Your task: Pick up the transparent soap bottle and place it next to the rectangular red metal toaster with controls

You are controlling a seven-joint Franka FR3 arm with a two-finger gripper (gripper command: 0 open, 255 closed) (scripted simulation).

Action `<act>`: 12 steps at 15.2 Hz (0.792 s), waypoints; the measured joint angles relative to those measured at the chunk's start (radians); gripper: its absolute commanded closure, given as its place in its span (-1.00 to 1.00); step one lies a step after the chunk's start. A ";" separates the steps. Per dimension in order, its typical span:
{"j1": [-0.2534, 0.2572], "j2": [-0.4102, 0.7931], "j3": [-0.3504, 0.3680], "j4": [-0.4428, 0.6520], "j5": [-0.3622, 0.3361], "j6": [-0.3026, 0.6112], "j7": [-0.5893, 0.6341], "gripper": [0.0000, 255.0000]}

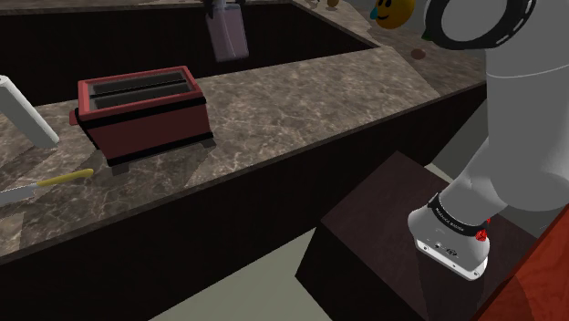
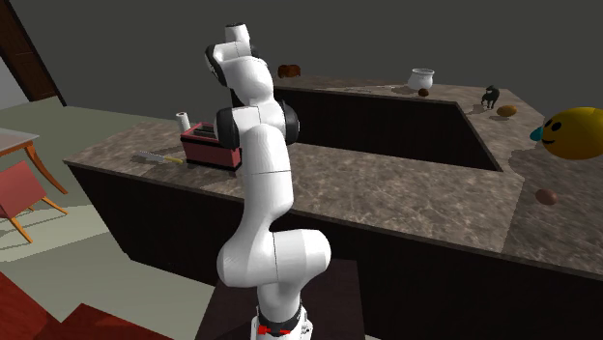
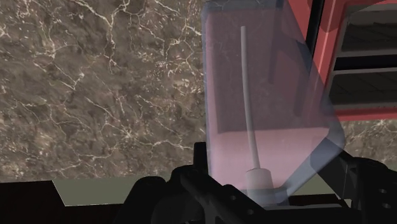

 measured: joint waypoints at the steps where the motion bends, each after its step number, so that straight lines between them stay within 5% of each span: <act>1: -0.002 -0.006 0.000 -0.021 0.000 0.015 0.002 1.00; 12: -0.020 -0.072 0.002 -0.277 -0.001 0.203 0.030 1.00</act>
